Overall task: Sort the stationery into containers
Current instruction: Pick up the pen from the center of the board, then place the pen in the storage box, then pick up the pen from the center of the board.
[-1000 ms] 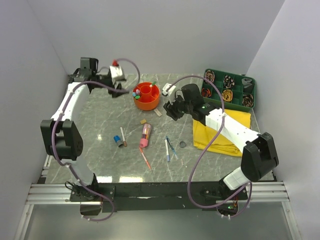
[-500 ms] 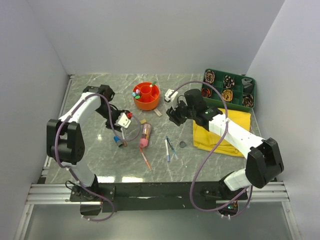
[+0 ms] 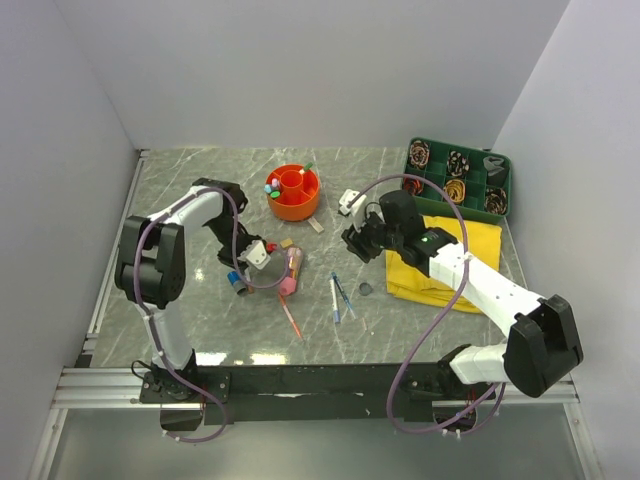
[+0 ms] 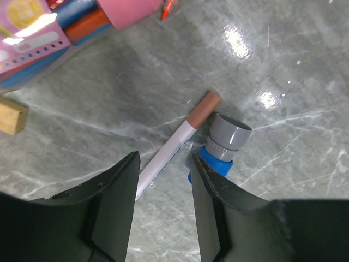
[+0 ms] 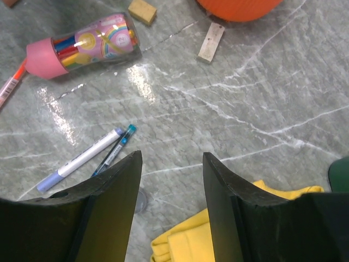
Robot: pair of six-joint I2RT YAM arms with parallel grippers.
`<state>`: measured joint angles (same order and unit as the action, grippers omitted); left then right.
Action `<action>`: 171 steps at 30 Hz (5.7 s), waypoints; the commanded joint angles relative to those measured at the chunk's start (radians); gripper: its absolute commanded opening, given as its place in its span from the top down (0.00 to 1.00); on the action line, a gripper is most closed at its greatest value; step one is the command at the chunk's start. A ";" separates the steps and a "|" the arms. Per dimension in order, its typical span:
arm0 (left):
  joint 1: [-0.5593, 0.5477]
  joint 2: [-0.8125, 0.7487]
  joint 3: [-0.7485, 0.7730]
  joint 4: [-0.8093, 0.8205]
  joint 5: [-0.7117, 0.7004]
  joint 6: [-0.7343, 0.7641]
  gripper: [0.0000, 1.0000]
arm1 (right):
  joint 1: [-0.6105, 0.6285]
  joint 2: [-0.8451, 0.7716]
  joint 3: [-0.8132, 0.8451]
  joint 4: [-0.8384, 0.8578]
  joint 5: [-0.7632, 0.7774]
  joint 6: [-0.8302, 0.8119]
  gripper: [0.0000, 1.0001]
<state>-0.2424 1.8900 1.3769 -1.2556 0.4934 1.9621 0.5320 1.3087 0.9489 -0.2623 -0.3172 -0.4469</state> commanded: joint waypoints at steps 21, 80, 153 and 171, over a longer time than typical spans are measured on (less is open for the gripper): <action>-0.038 0.092 -0.018 0.102 -0.116 0.290 0.61 | -0.052 -0.039 -0.016 0.035 0.004 -0.001 0.44; 0.068 0.159 0.394 1.703 0.719 -1.930 0.99 | -0.063 0.231 0.281 -0.020 0.006 0.043 0.43; 0.130 0.016 0.244 1.502 0.545 -1.786 0.39 | -0.064 0.284 0.405 -0.141 -0.039 -0.042 0.43; 0.224 -0.741 -0.335 0.970 0.286 -1.629 0.33 | 0.080 0.397 0.504 -0.827 -0.178 -1.228 0.40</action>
<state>-0.0746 1.2587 1.1282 -0.3866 0.8318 0.4427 0.5243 1.7184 1.4940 -0.9264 -0.5480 -1.2362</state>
